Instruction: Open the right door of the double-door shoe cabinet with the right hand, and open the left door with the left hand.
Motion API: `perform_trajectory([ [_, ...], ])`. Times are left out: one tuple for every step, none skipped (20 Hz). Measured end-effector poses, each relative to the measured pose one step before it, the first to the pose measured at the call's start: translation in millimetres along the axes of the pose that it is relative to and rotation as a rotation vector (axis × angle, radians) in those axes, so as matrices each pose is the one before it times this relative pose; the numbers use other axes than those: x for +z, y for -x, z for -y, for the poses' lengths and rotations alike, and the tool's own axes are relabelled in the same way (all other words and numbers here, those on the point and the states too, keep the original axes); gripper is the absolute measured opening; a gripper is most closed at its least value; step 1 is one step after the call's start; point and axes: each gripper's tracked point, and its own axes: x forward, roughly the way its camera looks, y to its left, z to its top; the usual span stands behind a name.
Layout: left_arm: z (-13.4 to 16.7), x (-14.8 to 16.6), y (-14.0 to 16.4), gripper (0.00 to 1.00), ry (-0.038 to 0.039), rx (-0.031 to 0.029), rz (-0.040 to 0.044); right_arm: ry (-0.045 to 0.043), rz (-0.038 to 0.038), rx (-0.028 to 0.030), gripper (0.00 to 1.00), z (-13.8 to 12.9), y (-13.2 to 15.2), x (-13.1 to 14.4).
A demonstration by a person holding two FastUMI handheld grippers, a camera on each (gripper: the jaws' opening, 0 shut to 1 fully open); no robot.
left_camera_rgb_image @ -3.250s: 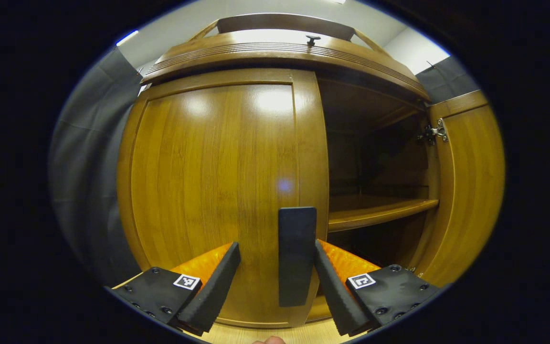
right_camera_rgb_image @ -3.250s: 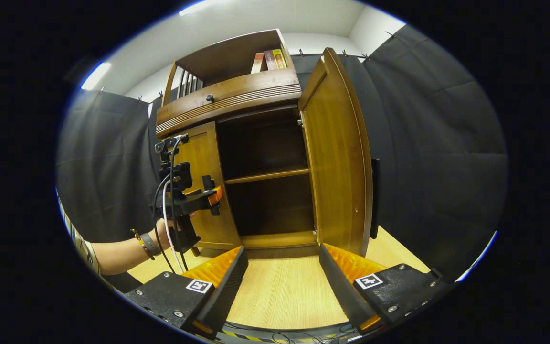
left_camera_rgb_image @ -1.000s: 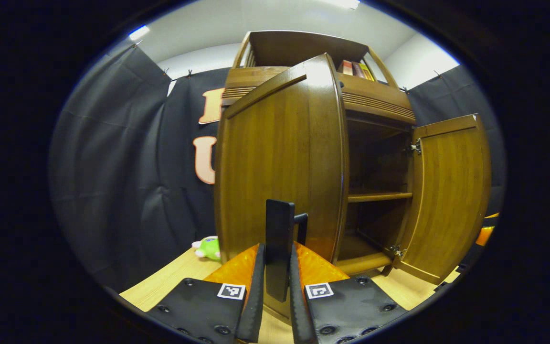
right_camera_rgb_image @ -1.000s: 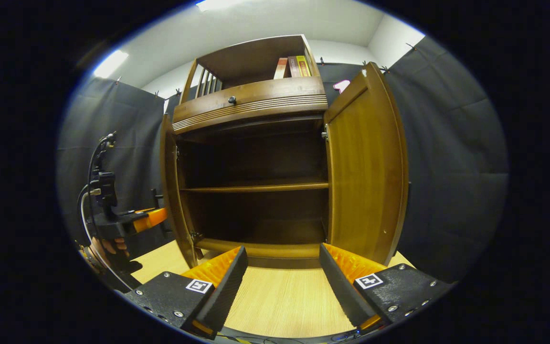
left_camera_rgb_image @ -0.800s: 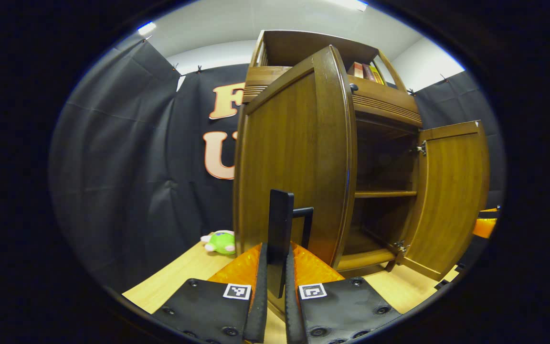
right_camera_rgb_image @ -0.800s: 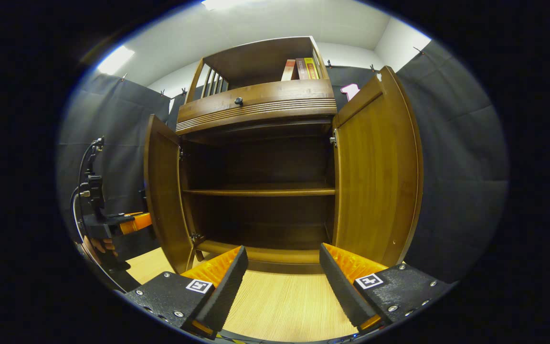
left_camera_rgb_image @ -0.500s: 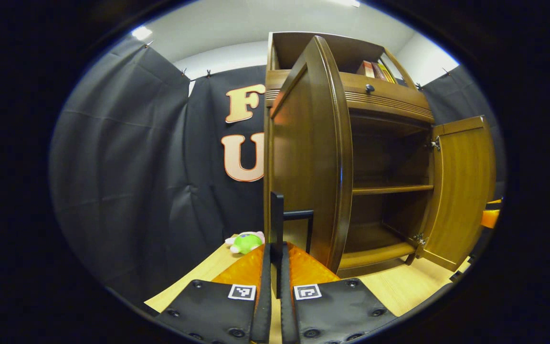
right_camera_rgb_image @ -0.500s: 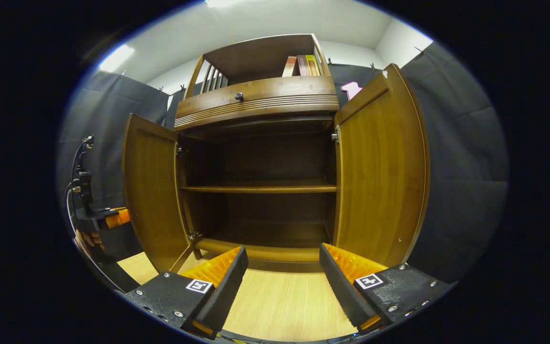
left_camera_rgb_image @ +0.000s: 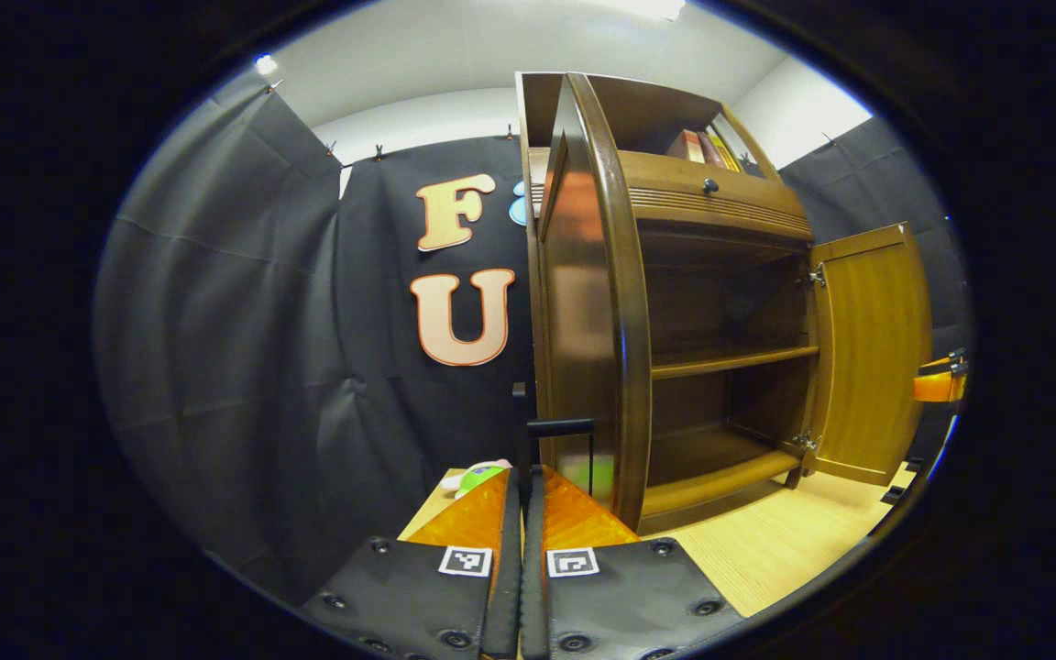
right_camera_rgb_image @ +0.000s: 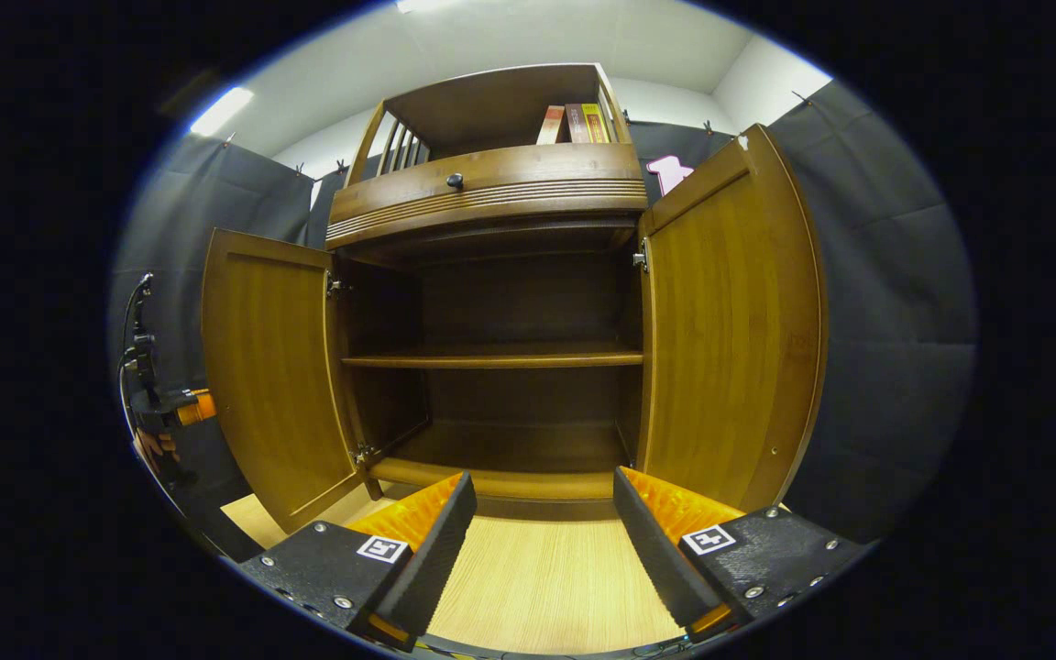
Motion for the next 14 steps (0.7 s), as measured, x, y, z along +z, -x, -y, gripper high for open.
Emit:
perform_trajectory([
  [-8.21, -0.53, -1.24, 0.08, 0.00624, -0.01752, 0.00167, 0.00109, -0.00140, 0.00122, 0.93, -1.74, 0.06, 0.06],
  [-6.71, -0.28, -0.31, 0.08, 0.01347, -0.02054, -0.00357, 0.00319, 0.00096, 0.00288, 0.93, -2.16, 0.76, 0.73],
  [-5.87, -0.21, -0.37, 0.08, 0.01199, -0.01284, -0.00694, 0.00378, 0.00012, 0.00146, 0.93, -1.34, 0.18, 0.05],
  [-2.94, -1.30, 0.04, 0.08, 0.00507, -0.00642, -0.01341, 0.00244, -0.00518, 0.00129, 0.93, -1.20, 0.42, -1.62],
  [0.90, -0.17, 1.11, 0.08, -0.00798, -0.00172, -0.00327, 0.00076, -0.00791, 0.00188, 0.93, -0.90, -0.62, -2.21],
  [2.04, 1.70, 2.64, 0.01, -0.01453, 0.00149, 0.00002, -0.00124, -0.00905, 0.00361, 0.93, -0.96, 0.21, -2.28],
  [-1.14, 0.63, 4.13, 0.08, -0.02419, 0.01120, 0.00367, -0.00111, -0.00659, 0.00381, 0.93, -1.54, -0.92, -3.21],
  [-1.92, -0.64, 4.62, 0.08, -0.02133, 0.01447, -0.00526, -0.00149, -0.00329, 0.00405, 0.93, -0.99, 0.07, -0.96],
  [-3.43, -4.36, 10.72, 0.10, -0.00334, 0.01607, -0.01360, -0.00220, -0.00053, 0.00418, 0.93, -0.28, -0.38, -0.73],
  [0.06, -0.61, 10.83, 0.16, 0.01668, 0.00016, -0.00580, -0.00187, -0.00133, 0.00576, 0.93, -0.82, -1.49, -0.34],
  [-1.33, 3.69, 12.30, 0.14, 0.01693, 0.00768, 0.00329, 0.00035, -0.00418, 0.00560, 0.93, -0.30, -1.29, -1.41],
  [-0.07, 5.93, 11.30, 0.14, 0.00208, 0.01425, -0.00063, 0.00375, -0.00368, 0.00569, 0.93, -0.11, -0.42, -0.78],
  [-2.45, 7.84, 10.79, 0.14, -0.01567, 0.02220, 0.00822, 0.00626, -0.00246, 0.00403, 0.93, 0.98, -2.08, -0.40],
  [0.55, 11.40, 8.27, 0.11, -0.01351, 0.02087, 0.01752, 0.00368, -0.00129, 0.00221, 0.93, 1.18, -1.42, -0.88],
])
